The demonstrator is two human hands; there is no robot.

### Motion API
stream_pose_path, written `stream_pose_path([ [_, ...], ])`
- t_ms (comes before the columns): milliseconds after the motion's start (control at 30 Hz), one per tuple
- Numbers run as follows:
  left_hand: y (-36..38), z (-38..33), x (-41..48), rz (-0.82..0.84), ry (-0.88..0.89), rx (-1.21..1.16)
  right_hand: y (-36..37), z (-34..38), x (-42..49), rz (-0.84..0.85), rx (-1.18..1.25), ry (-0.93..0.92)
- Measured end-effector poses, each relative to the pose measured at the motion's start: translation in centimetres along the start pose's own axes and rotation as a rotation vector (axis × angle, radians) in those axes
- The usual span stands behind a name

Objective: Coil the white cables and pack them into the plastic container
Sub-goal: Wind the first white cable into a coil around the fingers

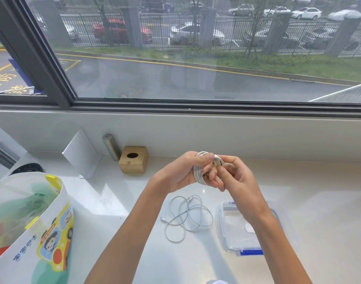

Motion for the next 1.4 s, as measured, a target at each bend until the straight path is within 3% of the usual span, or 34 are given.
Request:
stream_pose_path([
  [133,-0.2,1.0,0.3,-0.064,-0.019,-0.073,0.0,-0.7,0.6,0.066,0.166,0.175],
  [233,-0.5,1.9,-0.2,-0.003,-0.055,-0.24,-0.3,-0.6,0.5,0.123,0.236,0.245],
  [400,0.0,2.4,-0.5,0.064,-0.07,-0.375,-0.8,0.2,0.6,0.099,0.224,0.239],
  [533,0.1,1.8,-0.9,0.003,-0.119,-0.446,-1.2,0.5,0.4,0.092,0.031,0.151],
  [633,0.3,1.4,-0.9,-0.188,-0.088,-0.222,-1.3,0.9,0.4,0.042,-0.109,0.039],
  [767,0.8,1.0,-0.7,-0.587,0.048,0.441,-0.4,1.7,0.5,-0.09,-0.184,-0.131],
  [900,1.8,0.9,-0.5,-0.582,0.18,0.533,0.5,1.4,0.6,-0.122,-0.399,-0.12],
  [1033,2.0,1.0,-0.4,-0.577,0.171,0.684,0.4,1.2,0.7,0.025,-0.505,-0.073],
  [1167,1.5,0.7,-0.9,-0.612,0.171,0.541,0.1,2.4,1.2,0.098,-0.3,-0.049],
  [1233,1.9,0.7,-0.9,-0.555,0.16,0.301,0.5,2.4,1.2,-0.006,-0.427,-0.148],
  [1333,2.8,0.5,-0.8,-0.338,0.165,-0.174,1.8,1.8,0.8,-0.169,-0.522,-0.275],
  [1400,2.8,0.5,-0.8,-0.303,0.143,-0.264,2.5,1.3,0.6,-0.234,-0.507,-0.333],
])
Point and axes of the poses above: each hand's wrist, its own x-axis towards the middle knuckle, its own y-axis out of the palm, z = x × y, the point moved 2 cm from there along x, towards the middle knuckle, and after that the axes turned 8 degrees about x, right-handed, at the moved point
